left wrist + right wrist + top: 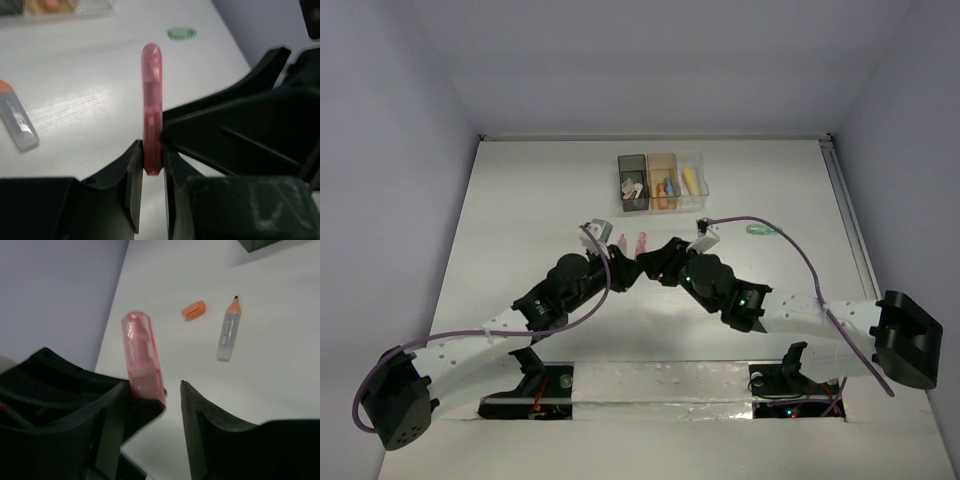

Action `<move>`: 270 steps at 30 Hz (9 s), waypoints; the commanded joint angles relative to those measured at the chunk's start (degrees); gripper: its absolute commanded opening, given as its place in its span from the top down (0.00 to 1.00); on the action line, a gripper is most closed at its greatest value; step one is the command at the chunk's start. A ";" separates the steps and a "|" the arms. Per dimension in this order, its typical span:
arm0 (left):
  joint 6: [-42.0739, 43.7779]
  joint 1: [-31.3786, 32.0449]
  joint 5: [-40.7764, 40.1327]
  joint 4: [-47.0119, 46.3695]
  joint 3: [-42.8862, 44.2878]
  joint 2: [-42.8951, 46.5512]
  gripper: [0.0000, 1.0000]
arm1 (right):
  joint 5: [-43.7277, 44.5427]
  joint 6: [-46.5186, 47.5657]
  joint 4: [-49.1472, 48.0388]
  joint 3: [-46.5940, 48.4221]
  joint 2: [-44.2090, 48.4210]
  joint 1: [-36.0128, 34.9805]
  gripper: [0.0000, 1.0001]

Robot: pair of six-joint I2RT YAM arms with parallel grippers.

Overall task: Sort the stationery into containers
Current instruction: Place the pen in the storage box, then pick up the pen from the center of the board.

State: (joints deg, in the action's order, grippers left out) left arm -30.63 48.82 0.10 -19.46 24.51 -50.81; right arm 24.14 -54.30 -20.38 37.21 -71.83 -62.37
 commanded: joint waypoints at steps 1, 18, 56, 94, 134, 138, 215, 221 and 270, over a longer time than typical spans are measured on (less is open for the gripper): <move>-1.97 -3.29 -6.70 -18.95 1.51 2.82 1.00 | -2.52 3.59 14.67 1.19 2.39 -2.77 0.46; -4.00 -2.24 -5.11 -19.21 -5.17 1.68 1.00 | -8.29 20.28 15.46 14.20 7.76 9.01 0.09; -0.49 -0.48 -9.67 -15.88 -1.05 3.87 1.00 | -21.77 17.84 17.48 20.80 -9.73 10.78 0.95; 2.50 -0.48 -13.36 2.15 -2.98 18.72 0.23 | -28.09 19.23 10.71 35.01 -24.65 28.96 1.00; -2.32 -0.48 -20.49 5.40 -2.80 4.49 0.02 | -35.64 33.22 21.98 50.10 -32.52 36.97 0.56; -3.73 -0.48 -20.31 5.75 -4.03 7.90 0.10 | -35.83 32.41 19.85 39.88 -27.57 32.32 0.93; -7.60 -3.99 -13.90 -10.85 -9.13 5.02 0.32 | -33.98 18.18 4.04 26.16 -23.79 12.97 0.90; -7.86 -5.13 -12.76 -13.14 -9.83 4.58 0.36 | -35.74 15.99 0.61 23.97 -23.44 12.97 0.91; -4.44 -8.74 -10.12 22.54 2.11 30.24 1.00 | -44.97 19.67 6.92 24.83 -23.77 18.34 0.96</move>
State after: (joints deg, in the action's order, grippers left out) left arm -35.44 40.38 -9.69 -0.67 22.61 -21.26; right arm -18.90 -37.76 -18.85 57.93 -91.31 -43.64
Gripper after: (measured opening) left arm 0.156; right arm 0.061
